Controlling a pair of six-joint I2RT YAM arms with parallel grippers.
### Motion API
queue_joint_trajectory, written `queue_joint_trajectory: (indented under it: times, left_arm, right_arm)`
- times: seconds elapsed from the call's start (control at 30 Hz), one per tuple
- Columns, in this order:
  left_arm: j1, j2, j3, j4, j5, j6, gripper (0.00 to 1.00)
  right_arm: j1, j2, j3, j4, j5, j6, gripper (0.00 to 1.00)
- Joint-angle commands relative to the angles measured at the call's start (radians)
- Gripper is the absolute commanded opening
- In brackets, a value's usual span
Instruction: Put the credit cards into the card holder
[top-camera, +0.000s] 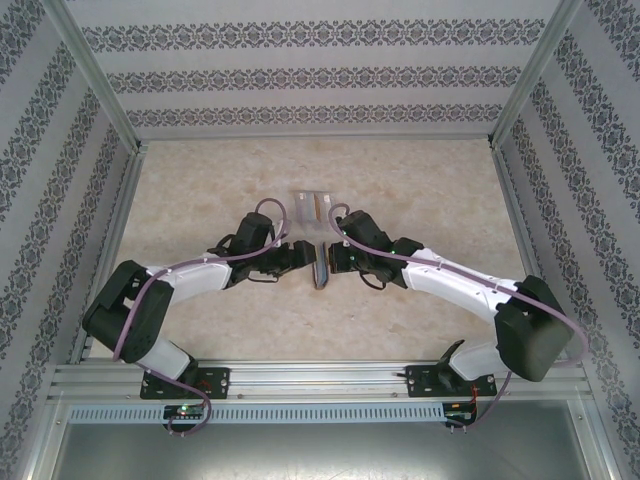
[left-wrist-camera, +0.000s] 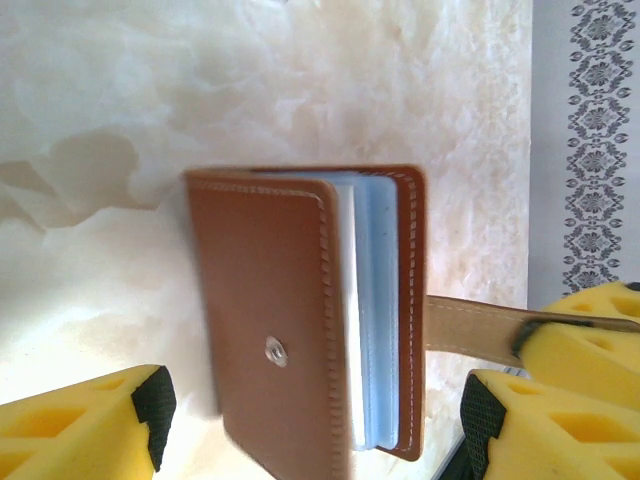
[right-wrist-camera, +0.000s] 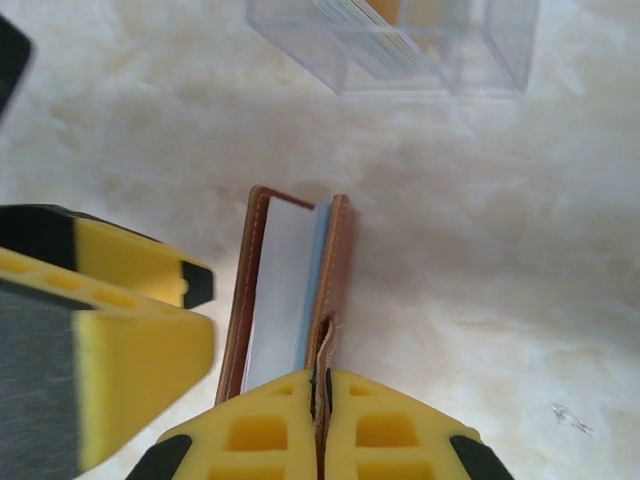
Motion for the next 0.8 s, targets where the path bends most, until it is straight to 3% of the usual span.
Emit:
queue_joint_trajectory:
  times: [0.0,0.1,0.4,0.77]
  left_arm:
    - [0.005,0.002,-0.007,0.0,0.01,-0.012,0.77]
    - [0.005,0.02,-0.003,-0.007,0.014,-0.003,0.76]
    - [0.007,0.078,-0.003,-0.005,0.005,0.015,0.57]
    - [0.007,0.022,0.014,-0.102,-0.066,0.096,0.67]
  right_arm:
    - [0.01,-0.009,0.016,0.004,-0.031,-0.03,0.0]
    - [0.01,-0.001,-0.001,0.017,-0.027,-0.024,0.0]
    - [-0.018,0.0,-0.05,0.02,-0.013,-0.028,0.0]
    - [-0.133,-0.07,-0.201,0.054,-0.035,-0.054,0.0]
